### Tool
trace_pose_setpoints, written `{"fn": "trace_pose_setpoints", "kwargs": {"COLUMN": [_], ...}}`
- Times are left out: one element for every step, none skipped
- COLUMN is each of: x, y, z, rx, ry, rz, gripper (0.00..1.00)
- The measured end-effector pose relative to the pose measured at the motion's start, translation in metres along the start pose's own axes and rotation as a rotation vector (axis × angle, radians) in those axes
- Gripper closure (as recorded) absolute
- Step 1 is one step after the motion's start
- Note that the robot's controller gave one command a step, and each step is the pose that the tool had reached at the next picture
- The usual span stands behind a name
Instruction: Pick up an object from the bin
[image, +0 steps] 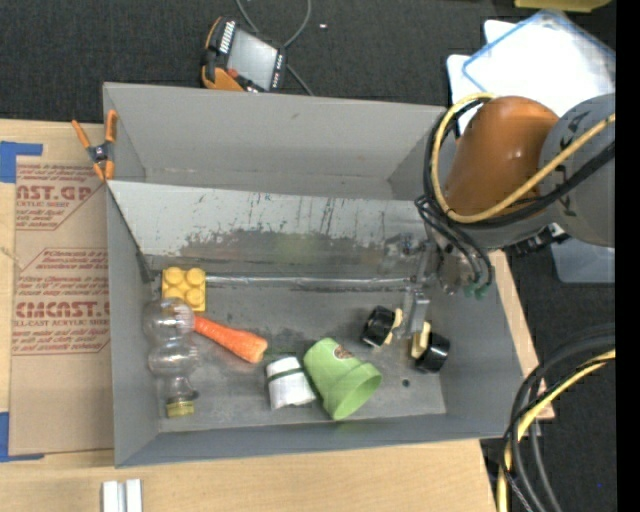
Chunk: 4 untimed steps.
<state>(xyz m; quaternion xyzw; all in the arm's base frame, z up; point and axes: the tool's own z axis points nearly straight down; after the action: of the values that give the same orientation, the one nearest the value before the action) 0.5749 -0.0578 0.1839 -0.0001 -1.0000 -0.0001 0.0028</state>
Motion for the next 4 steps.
{"fn": "trace_pose_setpoints", "kwargs": {"x": [-0.002,0.007,0.004,0.006], "y": [0.0,-0.029,-0.038,-0.031], "z": [-0.005,0.087,0.056,0.085], "rx": [0.001,0.002,0.003,0.0], "ry": [-0.008,-0.009,-0.014,-0.006], "rz": [-0.001,-0.224,-0.344,-0.37], "gripper": [0.0,0.0,0.0,0.0]}}
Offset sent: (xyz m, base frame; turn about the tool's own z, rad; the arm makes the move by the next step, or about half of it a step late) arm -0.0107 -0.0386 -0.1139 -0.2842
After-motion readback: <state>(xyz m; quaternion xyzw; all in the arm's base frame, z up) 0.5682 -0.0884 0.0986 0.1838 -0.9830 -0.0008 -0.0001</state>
